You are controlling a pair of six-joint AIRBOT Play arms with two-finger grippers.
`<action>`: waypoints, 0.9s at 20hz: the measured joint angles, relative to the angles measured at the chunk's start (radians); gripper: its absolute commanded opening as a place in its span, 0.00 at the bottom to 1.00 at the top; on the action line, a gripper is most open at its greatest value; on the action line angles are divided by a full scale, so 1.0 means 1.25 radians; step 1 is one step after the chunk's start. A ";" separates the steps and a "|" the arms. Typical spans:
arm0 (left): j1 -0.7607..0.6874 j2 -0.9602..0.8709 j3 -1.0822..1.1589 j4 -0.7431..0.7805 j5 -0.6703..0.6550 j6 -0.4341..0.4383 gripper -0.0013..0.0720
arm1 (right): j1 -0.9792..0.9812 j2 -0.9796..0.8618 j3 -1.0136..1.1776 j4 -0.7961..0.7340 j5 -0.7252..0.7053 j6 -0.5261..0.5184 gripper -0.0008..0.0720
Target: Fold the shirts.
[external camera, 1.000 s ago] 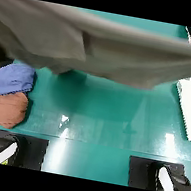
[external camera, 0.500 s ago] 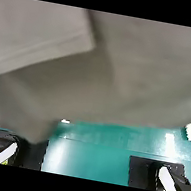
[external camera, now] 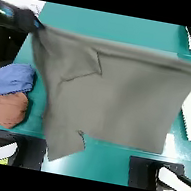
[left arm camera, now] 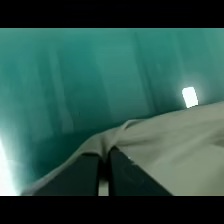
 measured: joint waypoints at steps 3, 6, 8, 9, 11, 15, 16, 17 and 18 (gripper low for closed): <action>0.000 -0.155 -0.009 -0.005 0.071 0.030 0.05 | 0.015 -0.135 -0.031 0.005 -0.087 0.000 0.04; 0.000 -0.282 0.029 -0.011 0.160 0.046 0.06 | 0.026 -0.257 0.016 0.017 -0.154 -0.001 0.04; 0.000 -0.332 0.056 -0.011 0.199 0.050 0.06 | 0.034 -0.316 0.063 0.021 -0.179 -0.001 0.04; 0.000 -0.346 0.068 -0.010 0.211 0.052 0.05 | 0.040 -0.335 0.083 0.021 -0.186 -0.002 0.04; 0.000 -0.363 0.093 -0.002 0.203 0.053 0.05 | 0.047 -0.354 0.112 0.020 -0.191 -0.002 0.04; 0.000 -0.374 0.118 0.031 0.067 0.054 0.05 | 0.059 -0.321 0.067 -0.016 -0.179 -0.002 0.04; 0.000 -0.374 0.110 0.036 0.037 0.053 0.05 | 0.060 -0.302 0.036 -0.024 -0.177 -0.002 0.04; 0.000 -0.372 0.096 0.042 0.014 0.050 0.05 | 0.060 -0.283 0.000 -0.029 -0.179 -0.002 0.04; 0.000 -0.368 0.075 0.045 -0.001 0.047 0.05 | 0.062 -0.262 -0.042 -0.034 -0.185 -0.002 0.04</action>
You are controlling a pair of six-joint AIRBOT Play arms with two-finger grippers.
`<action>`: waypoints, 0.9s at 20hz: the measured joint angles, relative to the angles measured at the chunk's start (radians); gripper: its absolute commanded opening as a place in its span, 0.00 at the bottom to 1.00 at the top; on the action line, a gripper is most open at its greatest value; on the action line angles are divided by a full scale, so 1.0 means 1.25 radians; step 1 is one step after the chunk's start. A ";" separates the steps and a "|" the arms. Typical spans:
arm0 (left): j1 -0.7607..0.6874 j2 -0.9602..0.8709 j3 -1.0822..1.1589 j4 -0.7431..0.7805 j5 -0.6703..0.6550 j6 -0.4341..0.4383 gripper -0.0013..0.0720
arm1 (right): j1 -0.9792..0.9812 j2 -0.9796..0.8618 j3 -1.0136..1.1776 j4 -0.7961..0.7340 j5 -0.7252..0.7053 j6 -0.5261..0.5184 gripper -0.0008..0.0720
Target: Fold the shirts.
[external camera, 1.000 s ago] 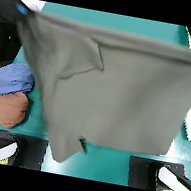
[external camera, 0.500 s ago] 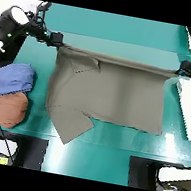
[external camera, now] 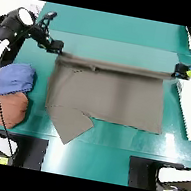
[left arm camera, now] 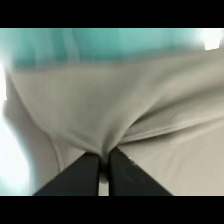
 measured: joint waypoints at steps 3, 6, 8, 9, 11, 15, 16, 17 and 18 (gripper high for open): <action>0.000 0.014 -0.078 0.007 -0.017 -0.009 0.06 | 0.001 0.049 -0.114 0.001 -0.025 0.000 0.05; 0.001 0.020 -0.141 0.020 -0.030 -0.012 0.74 | 0.001 0.072 -0.185 0.028 -0.045 -0.002 0.64; 0.002 0.030 -0.163 0.027 -0.043 -0.016 0.74 | -0.002 0.080 -0.199 0.062 -0.042 -0.003 0.63; 0.001 0.041 -0.171 0.034 -0.055 -0.018 0.74 | -0.005 0.085 -0.200 0.074 -0.033 -0.002 0.63; 0.002 0.090 -0.204 0.067 -0.071 -0.024 0.74 | -0.010 0.105 -0.198 0.091 -0.005 -0.003 0.63; 0.002 0.260 -0.377 0.103 -0.087 -0.042 0.74 | -0.018 0.173 -0.196 0.101 0.031 -0.003 0.63; 0.002 0.311 -0.436 0.102 -0.090 -0.050 0.74 | -0.020 0.190 -0.196 0.102 0.037 -0.003 0.63; 0.002 0.364 -0.505 0.101 -0.091 -0.062 0.74 | -0.020 0.208 -0.196 0.101 0.039 -0.003 0.63; 0.002 0.414 -0.569 0.096 -0.093 -0.074 0.74 | -0.020 0.222 -0.196 0.103 0.039 -0.003 0.63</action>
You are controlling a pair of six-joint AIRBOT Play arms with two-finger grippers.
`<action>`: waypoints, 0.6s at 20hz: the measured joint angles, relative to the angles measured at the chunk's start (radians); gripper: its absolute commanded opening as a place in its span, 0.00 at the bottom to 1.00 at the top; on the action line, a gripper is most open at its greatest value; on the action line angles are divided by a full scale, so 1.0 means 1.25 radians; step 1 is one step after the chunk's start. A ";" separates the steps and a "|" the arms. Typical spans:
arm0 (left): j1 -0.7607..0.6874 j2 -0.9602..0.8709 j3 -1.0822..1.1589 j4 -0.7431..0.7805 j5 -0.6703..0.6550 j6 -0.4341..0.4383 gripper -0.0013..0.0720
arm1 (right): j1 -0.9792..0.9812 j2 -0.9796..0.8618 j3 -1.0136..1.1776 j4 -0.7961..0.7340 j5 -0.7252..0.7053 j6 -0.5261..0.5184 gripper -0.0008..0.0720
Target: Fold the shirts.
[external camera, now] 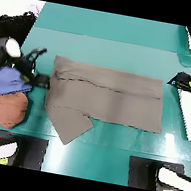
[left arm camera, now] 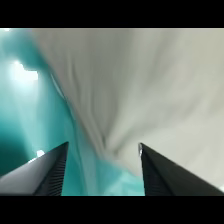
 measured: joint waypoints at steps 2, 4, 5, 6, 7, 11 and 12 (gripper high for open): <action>-0.001 0.092 -0.125 -0.026 -0.004 -0.022 0.74 | -0.001 0.023 0.000 0.002 0.001 0.000 0.63; -0.001 0.164 -0.226 -0.067 -0.002 -0.037 0.74 | -0.001 0.035 0.000 0.004 0.001 0.000 0.63; -0.001 0.188 -0.268 -0.093 0.003 -0.043 0.74 | -0.001 0.039 0.000 0.004 0.001 0.000 0.63; -0.001 0.203 -0.302 -0.114 0.011 -0.047 0.74 | -0.001 0.042 0.000 0.005 0.002 0.000 0.63; -0.001 0.215 -0.333 -0.136 0.020 -0.050 0.74 | -0.001 0.044 0.000 0.005 0.002 0.000 0.63; -0.002 0.236 -0.407 -0.202 0.086 -0.056 0.74 | -0.001 0.048 0.000 0.006 0.010 0.000 0.63; -0.002 0.238 -0.417 -0.222 0.107 -0.055 0.74 | -0.001 0.048 0.000 0.006 0.011 0.000 0.63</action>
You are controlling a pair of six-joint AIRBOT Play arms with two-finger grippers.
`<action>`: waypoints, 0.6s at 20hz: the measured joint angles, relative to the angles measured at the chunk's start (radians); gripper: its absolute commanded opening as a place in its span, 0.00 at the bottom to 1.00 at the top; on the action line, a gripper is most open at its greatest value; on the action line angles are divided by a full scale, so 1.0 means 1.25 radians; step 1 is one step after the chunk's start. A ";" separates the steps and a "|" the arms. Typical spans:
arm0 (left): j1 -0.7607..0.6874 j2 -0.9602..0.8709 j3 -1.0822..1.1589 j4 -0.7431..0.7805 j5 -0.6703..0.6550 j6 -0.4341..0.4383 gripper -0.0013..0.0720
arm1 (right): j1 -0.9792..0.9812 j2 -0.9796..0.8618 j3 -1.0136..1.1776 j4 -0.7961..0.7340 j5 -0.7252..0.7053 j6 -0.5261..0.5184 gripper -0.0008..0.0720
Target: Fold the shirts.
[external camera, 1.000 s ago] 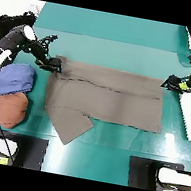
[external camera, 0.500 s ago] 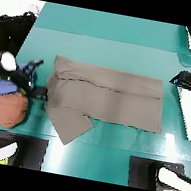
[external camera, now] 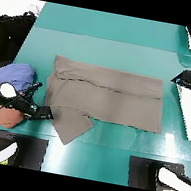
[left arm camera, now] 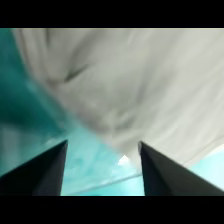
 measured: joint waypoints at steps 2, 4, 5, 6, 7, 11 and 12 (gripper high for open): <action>-0.001 0.002 -0.012 -0.033 0.038 0.003 0.74 | 0.000 0.001 0.000 0.000 0.002 0.000 0.63; -0.001 0.003 -0.018 -0.063 0.074 0.006 0.61 | 0.000 0.001 0.000 0.001 0.002 0.000 0.63; -0.001 0.003 -0.020 -0.072 0.090 0.008 0.33 | 0.000 0.001 0.000 0.003 0.003 0.000 0.63; -0.001 0.003 -0.022 -0.082 0.100 0.010 0.17 | 0.000 0.001 0.000 0.009 0.004 0.000 0.63; -0.001 0.003 -0.023 -0.094 0.113 0.014 0.05 | 0.000 0.001 0.000 0.016 0.005 0.000 0.63; -0.001 0.004 -0.017 -0.142 0.109 0.049 0.05 | -0.005 0.002 -0.002 0.025 0.040 0.000 0.63; -0.001 0.005 -0.010 -0.148 0.101 0.059 0.05 | -0.012 0.008 -0.011 0.020 0.053 0.000 0.63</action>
